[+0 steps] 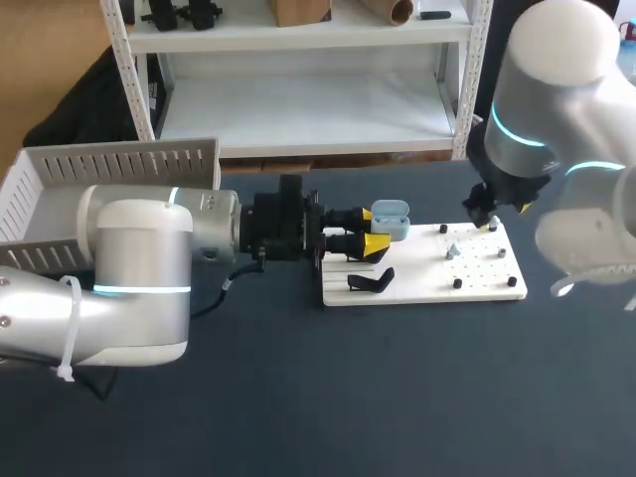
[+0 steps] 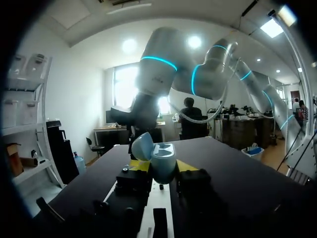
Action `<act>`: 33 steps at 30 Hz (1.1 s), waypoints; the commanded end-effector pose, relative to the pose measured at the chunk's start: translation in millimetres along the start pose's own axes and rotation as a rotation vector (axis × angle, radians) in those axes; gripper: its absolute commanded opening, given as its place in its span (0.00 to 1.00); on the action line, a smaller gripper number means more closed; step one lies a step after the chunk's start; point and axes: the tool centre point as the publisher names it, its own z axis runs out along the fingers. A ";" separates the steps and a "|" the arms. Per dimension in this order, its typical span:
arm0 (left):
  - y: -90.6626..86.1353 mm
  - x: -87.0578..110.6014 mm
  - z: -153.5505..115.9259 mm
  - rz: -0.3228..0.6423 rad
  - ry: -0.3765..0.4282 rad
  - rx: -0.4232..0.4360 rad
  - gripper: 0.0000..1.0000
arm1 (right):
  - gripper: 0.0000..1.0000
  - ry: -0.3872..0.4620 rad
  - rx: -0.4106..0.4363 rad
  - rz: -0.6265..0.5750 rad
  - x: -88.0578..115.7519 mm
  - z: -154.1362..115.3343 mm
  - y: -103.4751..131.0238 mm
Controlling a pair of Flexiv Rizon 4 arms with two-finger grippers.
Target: Pick up each earbud case from the left stands, insert the matching earbuds, close the lid, and place the case in the box.
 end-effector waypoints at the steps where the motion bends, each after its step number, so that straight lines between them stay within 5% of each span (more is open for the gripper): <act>1: -0.3 0.9 0.0 0.002 -0.004 -0.003 0.00 | 0.58 0.020 0.003 0.008 -8.8 14.0 -1.7; 5: -0.3 0.9 0.0 0.002 -0.004 -0.003 0.00 | 0.49 0.030 0.003 0.017 -9.6 20.6 -5.0; 33: -0.3 0.9 0.0 0.002 -0.004 -0.003 0.00 | 0.37 0.052 0.017 0.016 -6.7 36.6 -5.4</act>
